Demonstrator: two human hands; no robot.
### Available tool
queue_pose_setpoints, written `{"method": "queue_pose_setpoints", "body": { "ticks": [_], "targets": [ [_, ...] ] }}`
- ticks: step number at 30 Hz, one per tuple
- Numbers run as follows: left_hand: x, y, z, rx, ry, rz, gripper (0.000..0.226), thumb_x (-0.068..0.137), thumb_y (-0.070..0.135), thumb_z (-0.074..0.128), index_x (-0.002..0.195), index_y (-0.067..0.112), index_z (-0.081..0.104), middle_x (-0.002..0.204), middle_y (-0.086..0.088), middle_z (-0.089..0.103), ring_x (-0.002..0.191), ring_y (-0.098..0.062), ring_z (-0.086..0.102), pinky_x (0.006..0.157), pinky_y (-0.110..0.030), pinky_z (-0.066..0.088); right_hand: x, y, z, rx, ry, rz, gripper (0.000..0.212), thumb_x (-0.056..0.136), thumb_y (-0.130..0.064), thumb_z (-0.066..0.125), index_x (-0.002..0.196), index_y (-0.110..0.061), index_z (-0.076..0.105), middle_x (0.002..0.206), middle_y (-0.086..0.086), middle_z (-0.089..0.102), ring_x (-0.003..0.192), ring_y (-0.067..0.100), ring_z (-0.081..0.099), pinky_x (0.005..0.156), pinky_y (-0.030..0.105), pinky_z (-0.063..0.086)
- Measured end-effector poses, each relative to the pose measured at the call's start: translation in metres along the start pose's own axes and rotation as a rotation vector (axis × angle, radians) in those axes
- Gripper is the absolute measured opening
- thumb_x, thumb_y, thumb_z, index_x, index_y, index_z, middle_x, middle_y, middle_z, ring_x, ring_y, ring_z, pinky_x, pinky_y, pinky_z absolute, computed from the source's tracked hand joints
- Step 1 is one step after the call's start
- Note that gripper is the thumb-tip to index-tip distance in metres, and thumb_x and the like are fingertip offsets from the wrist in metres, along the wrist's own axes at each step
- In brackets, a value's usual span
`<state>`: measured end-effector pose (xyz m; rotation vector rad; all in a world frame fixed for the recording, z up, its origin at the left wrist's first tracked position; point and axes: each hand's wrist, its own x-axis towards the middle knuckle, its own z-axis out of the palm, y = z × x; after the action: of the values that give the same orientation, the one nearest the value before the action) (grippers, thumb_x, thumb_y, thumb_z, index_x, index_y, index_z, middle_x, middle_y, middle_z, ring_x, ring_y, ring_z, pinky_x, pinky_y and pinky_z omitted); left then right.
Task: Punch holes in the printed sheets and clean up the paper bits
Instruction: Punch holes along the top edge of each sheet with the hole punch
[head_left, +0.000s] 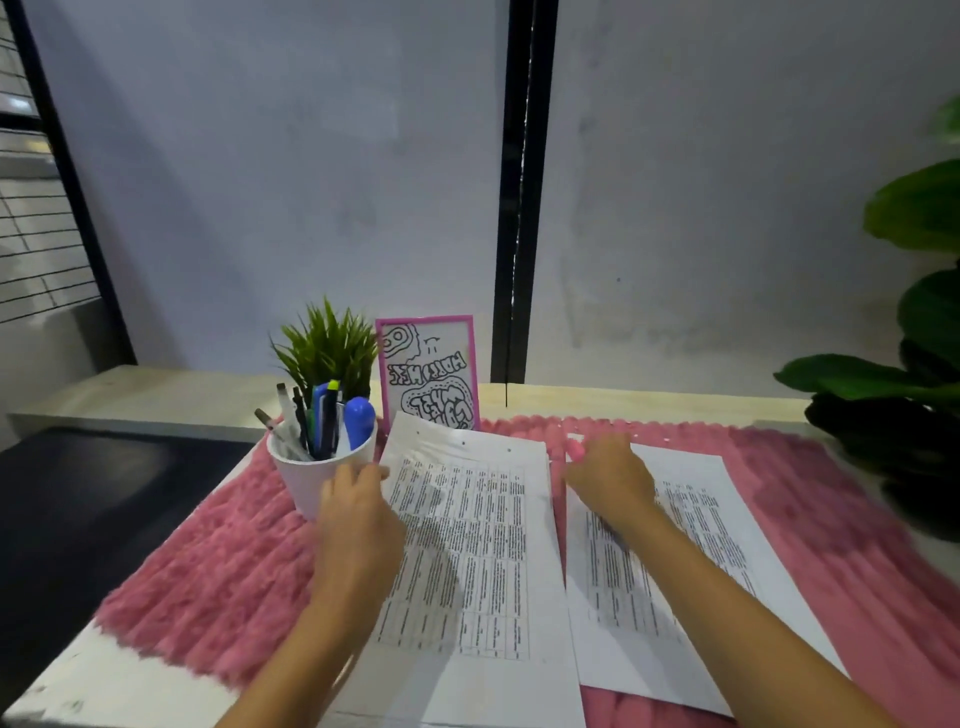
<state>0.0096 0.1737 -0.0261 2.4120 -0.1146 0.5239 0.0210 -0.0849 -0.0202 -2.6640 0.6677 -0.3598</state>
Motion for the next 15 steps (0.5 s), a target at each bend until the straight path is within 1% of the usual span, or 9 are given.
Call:
{"method": "queue_pose_setpoints", "body": {
  "ticks": [1, 2, 4, 7, 9, 10, 12, 14, 15],
  "targets": [
    [-0.003, 0.013, 0.003, -0.058, 0.036, 0.092, 0.038, 0.085, -0.009, 0.054, 0.118, 0.006, 0.063, 0.121, -0.006, 0.058, 0.108, -0.022, 0.05, 0.085, -0.031, 0.041, 0.005, 0.011, -0.006, 0.011, 0.047, 0.01, 0.021, 0.095, -0.021, 0.051, 0.108, -0.008, 0.06, 0.135, 0.014, 0.044, 0.086, 0.029, 0.057, 0.057, 0.029, 0.041],
    [-0.005, 0.027, 0.007, -0.118, 0.03, 0.159, 0.033, 0.087, -0.007, 0.055, 0.116, 0.007, 0.064, 0.12, -0.005, 0.06, 0.108, -0.021, 0.053, 0.088, -0.031, 0.042, 0.013, 0.023, -0.01, 0.016, 0.075, 0.012, 0.017, 0.093, -0.019, 0.052, 0.101, -0.007, 0.061, 0.13, 0.014, 0.045, 0.08, 0.027, 0.054, 0.054, 0.028, 0.039],
    [-0.007, 0.061, 0.024, -0.197, -0.086, 0.202, 0.028, 0.093, 0.001, 0.052, 0.116, 0.01, 0.065, 0.118, -0.001, 0.062, 0.109, -0.017, 0.056, 0.093, -0.027, 0.042, 0.029, 0.048, -0.015, 0.01, 0.087, 0.016, 0.015, 0.093, -0.015, 0.051, 0.098, -0.006, 0.062, 0.119, 0.013, 0.045, 0.079, 0.027, 0.054, 0.054, 0.031, 0.041],
    [-0.002, 0.107, 0.07, -0.185, -0.389, 0.115, 0.032, 0.097, 0.005, 0.048, 0.124, 0.011, 0.063, 0.126, -0.002, 0.064, 0.113, -0.017, 0.059, 0.092, -0.023, 0.044, 0.05, 0.077, -0.018, -0.055, 0.057, -0.026, 0.021, 0.097, -0.02, 0.049, 0.105, -0.006, 0.062, 0.118, 0.013, 0.044, 0.09, 0.027, 0.054, 0.07, 0.04, 0.053],
    [0.0, 0.13, 0.102, -0.133, -0.511, 0.067, 0.033, 0.096, 0.003, 0.047, 0.125, 0.008, 0.06, 0.126, -0.009, 0.063, 0.112, -0.022, 0.061, 0.084, -0.024, 0.045, 0.061, 0.088, -0.016, -0.094, 0.005, -0.09, 0.025, 0.1, -0.025, 0.044, 0.108, -0.008, 0.06, 0.12, 0.012, 0.043, 0.1, 0.025, 0.052, 0.082, 0.041, 0.055],
    [0.001, 0.138, 0.115, -0.111, -0.519, 0.05, 0.034, 0.095, 0.001, 0.046, 0.125, 0.006, 0.059, 0.127, -0.011, 0.063, 0.112, -0.023, 0.061, 0.082, -0.025, 0.045, 0.065, 0.093, -0.014, -0.101, -0.021, -0.119, 0.024, 0.101, -0.025, 0.043, 0.111, -0.011, 0.06, 0.121, 0.01, 0.042, 0.104, 0.024, 0.051, 0.086, 0.04, 0.055],
    [0.004, 0.149, 0.136, -0.128, -0.487, -0.003, 0.037, 0.093, -0.003, 0.045, 0.127, 0.004, 0.057, 0.127, -0.013, 0.061, 0.11, -0.023, 0.062, 0.085, -0.027, 0.047, 0.069, 0.099, -0.01, -0.121, -0.069, -0.164, 0.026, 0.1, -0.024, 0.042, 0.118, -0.018, 0.06, 0.124, 0.009, 0.041, 0.114, 0.024, 0.049, 0.09, 0.039, 0.053],
    [0.009, 0.155, 0.151, -0.183, -0.439, -0.039, 0.037, 0.092, -0.004, 0.045, 0.126, 0.004, 0.056, 0.121, -0.011, 0.062, 0.091, -0.016, 0.062, 0.081, -0.028, 0.048, 0.071, 0.104, -0.004, -0.129, -0.065, -0.183, 0.028, 0.1, -0.027, 0.042, 0.118, -0.024, 0.062, 0.129, 0.009, 0.042, 0.122, 0.027, 0.047, 0.092, 0.041, 0.053],
    [0.011, 0.156, 0.156, -0.22, -0.417, -0.057, 0.038, 0.091, -0.005, 0.046, 0.126, 0.005, 0.056, 0.114, -0.007, 0.062, 0.081, -0.012, 0.057, 0.077, -0.028, 0.047, 0.071, 0.107, -0.001, -0.131, -0.055, -0.18, 0.027, 0.1, -0.028, 0.042, 0.115, -0.026, 0.064, 0.129, 0.008, 0.043, 0.123, 0.026, 0.047, 0.09, 0.042, 0.054]
  ]
}}
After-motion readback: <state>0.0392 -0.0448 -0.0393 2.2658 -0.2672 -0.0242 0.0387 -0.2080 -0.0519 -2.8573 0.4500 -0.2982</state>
